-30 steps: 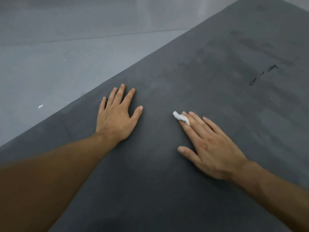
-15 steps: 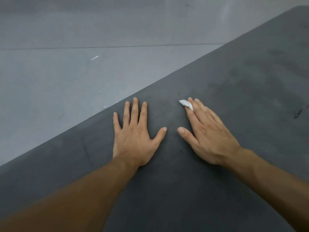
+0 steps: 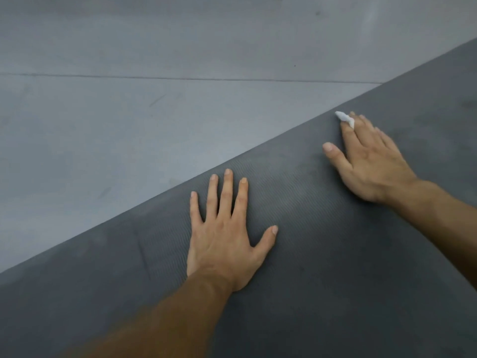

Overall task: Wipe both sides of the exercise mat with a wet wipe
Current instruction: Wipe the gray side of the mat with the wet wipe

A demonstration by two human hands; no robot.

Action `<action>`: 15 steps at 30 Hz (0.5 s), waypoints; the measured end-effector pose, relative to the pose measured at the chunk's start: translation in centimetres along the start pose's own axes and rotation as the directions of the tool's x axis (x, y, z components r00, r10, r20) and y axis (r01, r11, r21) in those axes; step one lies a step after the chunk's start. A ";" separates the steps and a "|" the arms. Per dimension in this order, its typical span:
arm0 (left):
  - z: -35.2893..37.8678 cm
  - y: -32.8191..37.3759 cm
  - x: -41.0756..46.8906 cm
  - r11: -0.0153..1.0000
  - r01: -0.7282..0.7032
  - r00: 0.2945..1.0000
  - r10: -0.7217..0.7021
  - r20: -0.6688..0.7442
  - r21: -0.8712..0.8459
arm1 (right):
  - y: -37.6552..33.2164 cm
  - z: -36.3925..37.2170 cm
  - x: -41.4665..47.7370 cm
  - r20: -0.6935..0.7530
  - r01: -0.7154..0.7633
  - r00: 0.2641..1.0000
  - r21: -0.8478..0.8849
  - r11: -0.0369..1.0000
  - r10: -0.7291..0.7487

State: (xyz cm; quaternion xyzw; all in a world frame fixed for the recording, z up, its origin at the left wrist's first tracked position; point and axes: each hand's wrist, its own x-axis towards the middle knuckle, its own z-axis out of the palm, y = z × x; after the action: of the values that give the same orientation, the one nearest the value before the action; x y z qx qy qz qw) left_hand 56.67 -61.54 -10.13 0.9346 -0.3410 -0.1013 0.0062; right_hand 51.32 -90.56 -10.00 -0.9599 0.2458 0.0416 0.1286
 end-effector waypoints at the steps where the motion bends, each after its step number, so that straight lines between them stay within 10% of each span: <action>1: -0.1 0.0 0.0 1.000 0.000 1.000 0.000 -0.003 0.001 | -1.1 0.3 0.1 0.006 0.021 1.000 0.006 1.000 -0.021; 10: 0.4 -0.1 0.1 1.000 -0.001 1.000 0.001 -0.017 -0.015 | -10.5 2.5 -2.4 0.125 0.460 0.877 0.060 0.886 -0.464; 15: 0.5 -0.2 0.1 1.000 -0.003 1.000 0.003 -0.018 0.009 | -4.9 1.2 1.1 -0.003 0.325 0.946 0.017 0.946 -0.325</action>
State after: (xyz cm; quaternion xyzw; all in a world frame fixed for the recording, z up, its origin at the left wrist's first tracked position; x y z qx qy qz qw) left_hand 56.77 -61.48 -10.69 0.9350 -0.3427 -0.0910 0.0052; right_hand 54.58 -86.62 -10.24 -0.9861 0.0846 0.0176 0.1418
